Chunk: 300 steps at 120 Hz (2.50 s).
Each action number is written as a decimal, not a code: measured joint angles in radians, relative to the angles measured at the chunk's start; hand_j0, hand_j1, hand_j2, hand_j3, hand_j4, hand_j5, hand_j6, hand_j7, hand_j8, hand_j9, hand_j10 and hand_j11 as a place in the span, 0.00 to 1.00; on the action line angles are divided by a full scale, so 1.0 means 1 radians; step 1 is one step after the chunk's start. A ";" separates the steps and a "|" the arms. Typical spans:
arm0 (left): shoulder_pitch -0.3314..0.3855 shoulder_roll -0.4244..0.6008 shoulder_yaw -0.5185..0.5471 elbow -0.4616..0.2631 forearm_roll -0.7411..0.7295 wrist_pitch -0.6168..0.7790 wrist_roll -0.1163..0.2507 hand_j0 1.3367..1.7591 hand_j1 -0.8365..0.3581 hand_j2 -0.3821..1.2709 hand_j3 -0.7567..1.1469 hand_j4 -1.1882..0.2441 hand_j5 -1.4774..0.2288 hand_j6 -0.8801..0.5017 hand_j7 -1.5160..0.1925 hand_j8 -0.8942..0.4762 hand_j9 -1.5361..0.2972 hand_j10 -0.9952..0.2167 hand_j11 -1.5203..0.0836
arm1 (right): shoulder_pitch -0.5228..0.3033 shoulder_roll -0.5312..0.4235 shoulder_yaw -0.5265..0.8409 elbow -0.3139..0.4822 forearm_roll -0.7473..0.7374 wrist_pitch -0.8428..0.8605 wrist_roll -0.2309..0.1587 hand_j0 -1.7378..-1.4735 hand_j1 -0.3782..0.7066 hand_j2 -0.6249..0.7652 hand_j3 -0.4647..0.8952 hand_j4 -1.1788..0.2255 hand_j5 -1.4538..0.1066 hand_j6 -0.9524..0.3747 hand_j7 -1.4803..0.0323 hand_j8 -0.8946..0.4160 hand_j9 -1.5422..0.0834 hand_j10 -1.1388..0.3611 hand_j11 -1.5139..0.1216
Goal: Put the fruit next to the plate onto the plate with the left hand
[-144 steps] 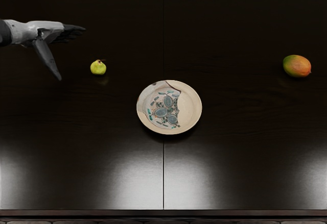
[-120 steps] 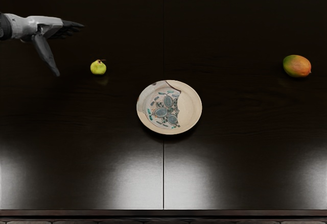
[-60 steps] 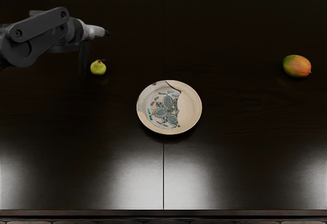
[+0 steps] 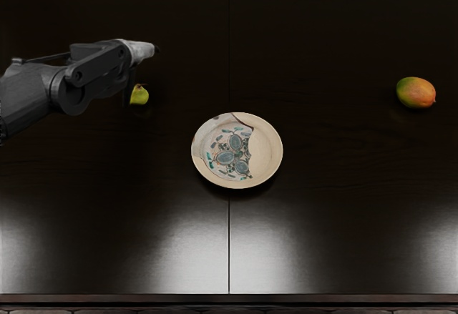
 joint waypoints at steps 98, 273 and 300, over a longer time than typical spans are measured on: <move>0.047 -0.007 0.045 0.039 -0.030 -0.039 -0.050 0.76 0.76 0.26 0.40 0.67 0.69 0.47 0.71 0.48 0.68 0.63 0.76 | -0.009 0.000 0.001 -0.001 0.000 -0.004 0.001 0.30 0.06 0.45 0.34 0.82 0.91 0.70 0.95 0.66 0.93 0.74 0.90; 0.079 -0.036 0.093 0.095 -0.029 -0.019 -0.131 0.76 0.45 0.31 0.40 0.45 0.46 0.24 0.48 0.31 0.45 0.37 0.51 | -0.026 0.000 0.003 -0.017 0.002 -0.006 -0.002 0.30 0.06 0.45 0.34 0.82 0.91 0.70 0.95 0.66 0.93 0.74 0.90; 0.079 -0.038 0.116 0.095 -0.028 -0.018 -0.130 0.75 0.44 0.38 0.40 0.39 0.41 0.22 0.43 0.30 0.40 0.32 0.44 | -0.029 0.000 0.003 -0.017 0.002 -0.006 -0.002 0.30 0.06 0.45 0.34 0.82 0.91 0.70 0.95 0.66 0.93 0.74 0.90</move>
